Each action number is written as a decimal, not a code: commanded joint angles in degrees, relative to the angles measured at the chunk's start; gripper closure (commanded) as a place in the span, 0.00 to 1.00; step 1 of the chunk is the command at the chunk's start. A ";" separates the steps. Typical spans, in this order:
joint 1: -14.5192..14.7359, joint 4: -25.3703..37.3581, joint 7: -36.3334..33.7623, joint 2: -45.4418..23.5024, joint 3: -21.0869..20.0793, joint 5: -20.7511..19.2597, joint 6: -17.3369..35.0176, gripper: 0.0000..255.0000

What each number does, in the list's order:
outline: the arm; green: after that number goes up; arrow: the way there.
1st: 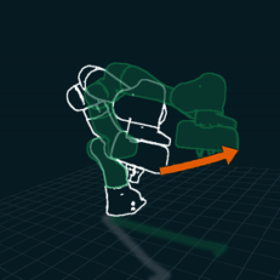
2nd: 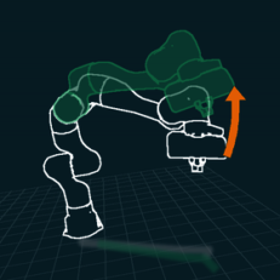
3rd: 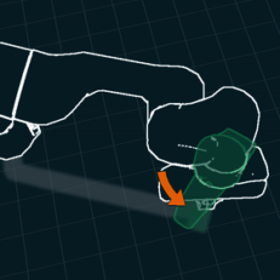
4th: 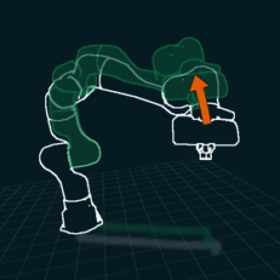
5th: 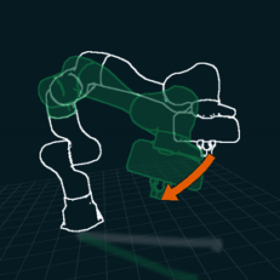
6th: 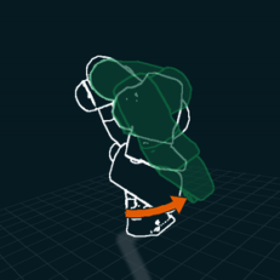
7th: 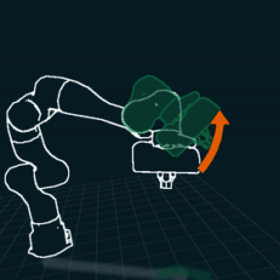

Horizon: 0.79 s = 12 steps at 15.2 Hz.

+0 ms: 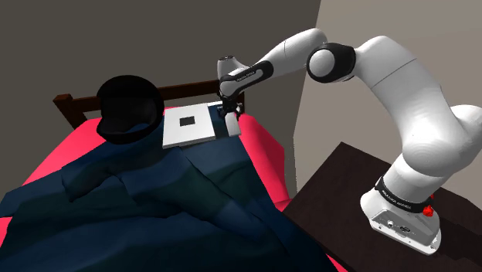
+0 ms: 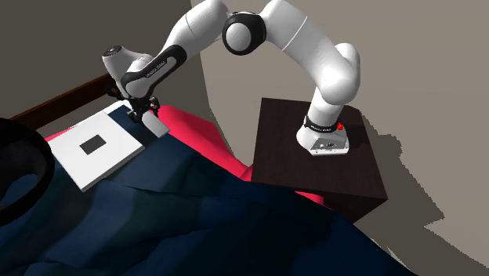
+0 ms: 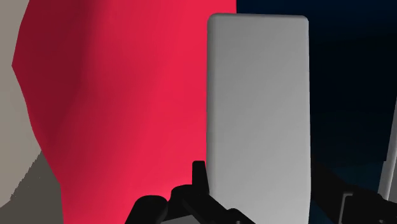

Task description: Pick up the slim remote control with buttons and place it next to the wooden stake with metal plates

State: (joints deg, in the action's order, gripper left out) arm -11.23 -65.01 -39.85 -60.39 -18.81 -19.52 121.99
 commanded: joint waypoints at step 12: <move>-0.02 -0.34 -0.12 -0.97 0.22 -0.24 1.17 0.00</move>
State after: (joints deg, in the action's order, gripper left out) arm -11.21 -65.18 -39.96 -61.40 -18.59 -19.75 123.11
